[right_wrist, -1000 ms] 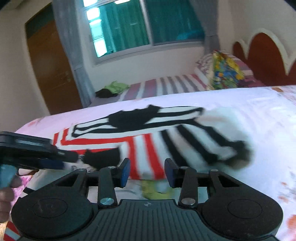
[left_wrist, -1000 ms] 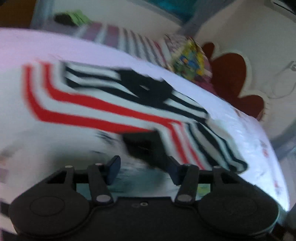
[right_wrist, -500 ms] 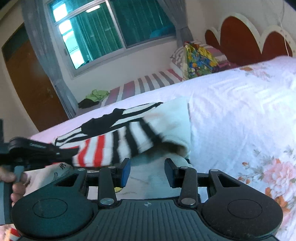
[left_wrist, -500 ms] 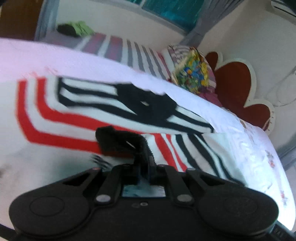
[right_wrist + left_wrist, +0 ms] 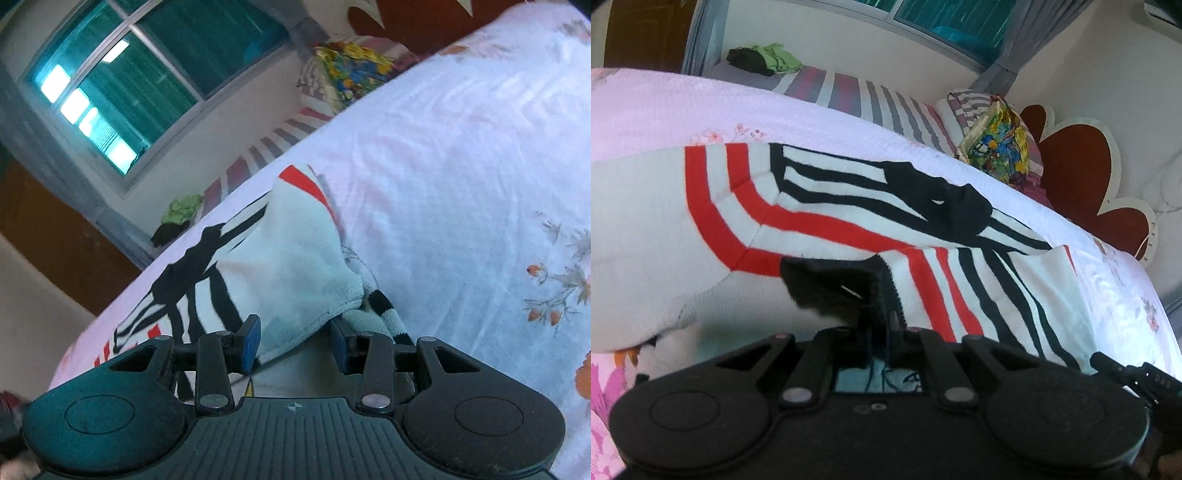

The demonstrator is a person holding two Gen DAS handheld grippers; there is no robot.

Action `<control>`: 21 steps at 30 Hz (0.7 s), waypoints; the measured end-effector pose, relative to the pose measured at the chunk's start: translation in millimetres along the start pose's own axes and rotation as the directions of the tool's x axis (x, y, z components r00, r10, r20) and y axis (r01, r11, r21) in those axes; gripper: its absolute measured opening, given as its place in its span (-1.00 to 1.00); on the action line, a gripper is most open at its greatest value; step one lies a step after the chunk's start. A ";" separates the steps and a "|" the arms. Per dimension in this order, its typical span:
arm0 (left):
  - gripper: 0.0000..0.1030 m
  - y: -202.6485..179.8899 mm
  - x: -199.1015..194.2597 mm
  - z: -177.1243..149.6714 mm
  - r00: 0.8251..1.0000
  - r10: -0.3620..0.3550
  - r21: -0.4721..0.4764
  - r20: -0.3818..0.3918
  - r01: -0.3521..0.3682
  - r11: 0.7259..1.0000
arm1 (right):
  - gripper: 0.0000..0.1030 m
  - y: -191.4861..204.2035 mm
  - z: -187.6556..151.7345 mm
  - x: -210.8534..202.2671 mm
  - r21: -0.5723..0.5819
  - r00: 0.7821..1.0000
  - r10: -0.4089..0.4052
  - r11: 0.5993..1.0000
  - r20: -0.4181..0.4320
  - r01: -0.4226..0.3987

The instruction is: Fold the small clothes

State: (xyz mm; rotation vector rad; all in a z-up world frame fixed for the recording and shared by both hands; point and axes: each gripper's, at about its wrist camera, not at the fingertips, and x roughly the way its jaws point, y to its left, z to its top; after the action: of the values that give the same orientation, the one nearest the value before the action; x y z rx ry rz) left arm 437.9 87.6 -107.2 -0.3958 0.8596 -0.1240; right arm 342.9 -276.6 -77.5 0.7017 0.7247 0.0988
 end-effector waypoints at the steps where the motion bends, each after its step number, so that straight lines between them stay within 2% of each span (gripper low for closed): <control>1: -0.90 0.9 -0.1 -1.7 1.000 0.000 -0.003 0.000 0.000 1.000 | -0.22 -1.1 0.8 1.0 0.008 1.000 -0.001 1.000 0.000 0.001; 4: -0.90 2.3 0.5 -2.4 1.000 0.002 0.001 -0.001 -0.002 1.000 | -0.23 -2.1 1.5 2.3 0.019 1.000 -0.009 1.000 0.001 0.009; 5: -0.90 1.8 -1.9 -1.6 1.000 0.000 0.003 0.008 0.000 1.000 | -0.60 -0.9 2.5 1.2 0.005 1.000 -0.022 1.000 0.013 0.022; 6: -0.90 -0.7 -8.2 -0.3 0.999 -0.006 0.015 0.041 0.005 1.000 | -0.87 2.4 2.8 -2.1 -0.019 0.999 -0.021 1.000 0.026 0.022; 8: -0.90 -6.6 -14.8 0.1 0.997 -0.002 0.049 0.079 -0.002 0.999 | -0.87 7.7 6.2 -5.0 -0.052 0.999 -0.023 0.998 0.042 0.025; 10: -0.90 -4.6 -4.6 -2.9 0.999 0.017 0.045 0.031 -0.019 0.999 | -0.87 5.0 6.2 6.5 -0.073 0.994 -0.103 0.992 -0.032 0.100; 11: -0.89 -2.9 2.7 -6.7 1.000 0.028 0.045 -0.002 -0.027 0.999 | -0.87 1.8 5.9 8.3 -0.080 0.991 -0.111 0.991 -0.071 0.106; 12: -0.89 -3.1 4.1 -8.7 1.000 0.025 0.056 0.000 -0.025 0.998 | -0.84 1.3 7.5 0.4 -0.087 0.993 -0.092 0.993 -0.076 0.085; 13: -0.77 -4.5 1.7 -8.6 1.000 0.028 0.070 0.011 -0.029 0.997 | -0.76 2.8 9.7 -11.1 -0.115 0.994 -0.080 0.991 -0.075 0.071; 14: -0.34 -5.0 -1.0 -8.2 0.999 0.034 0.071 0.020 -0.036 0.997 | -0.53 4.2 11.5 -25.3 -0.146 0.997 -0.072 0.987 -0.041 0.066; 15: -0.04 -5.0 -4.8 -7.8 0.998 0.047 0.070 0.037 -0.050 0.996 | -0.18 5.2 12.4 -38.5 -0.170 0.998 -0.067 0.983 0.009 0.067; 16: 0.52 -5.0 -11.1 -7.5 0.994 0.072 0.071 0.076 -0.078 0.994 | -0.11 5.4 16.7 -50.3 -0.192 0.997 -0.053 0.979 0.053 0.062; 17: 0.57 -4.3 -16.8 -7.4 0.988 0.087 0.071 0.126 -0.096 0.993 | -0.11 7.2 22.0 -53.2 -0.204 0.997 -0.039 0.978 0.066 0.052; 18: 0.42 -3.2 -18.8 -4.8 0.987 0.075 0.072 0.139 -0.086 0.994 | -0.11 8.3 30.3 -52.9 -0.219 0.996 -0.024 0.975 0.081 0.042; 19: 0.10 -1.1 -15.9 -1.3 0.992 0.053 0.064 0.114 -0.061 0.996 | -0.11 10.2 38.2 -48.7 -0.239 0.996 -0.013 0.970 0.093 0.036; 20: -0.03 0.1 -11.7 1.1 0.995 0.050 0.051 0.089 -0.055 0.997 | -0.11 12.7 48.6 -38.7 -0.262 0.996 -0.004 0.965 0.092 0.029; 21: -0.06 1.1 -7.4 2.9 0.995 0.066 0.038 0.075 -0.069 0.997 | -0.11 14.8 57.9 -26.1 -0.277 0.996 0.001 0.961 0.087 0.023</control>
State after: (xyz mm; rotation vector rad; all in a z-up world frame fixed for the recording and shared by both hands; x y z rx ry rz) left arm 435.2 91.4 -100.7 -0.3308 0.7961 -0.0642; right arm 362.4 -305.6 -22.4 0.4301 0.6162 0.1557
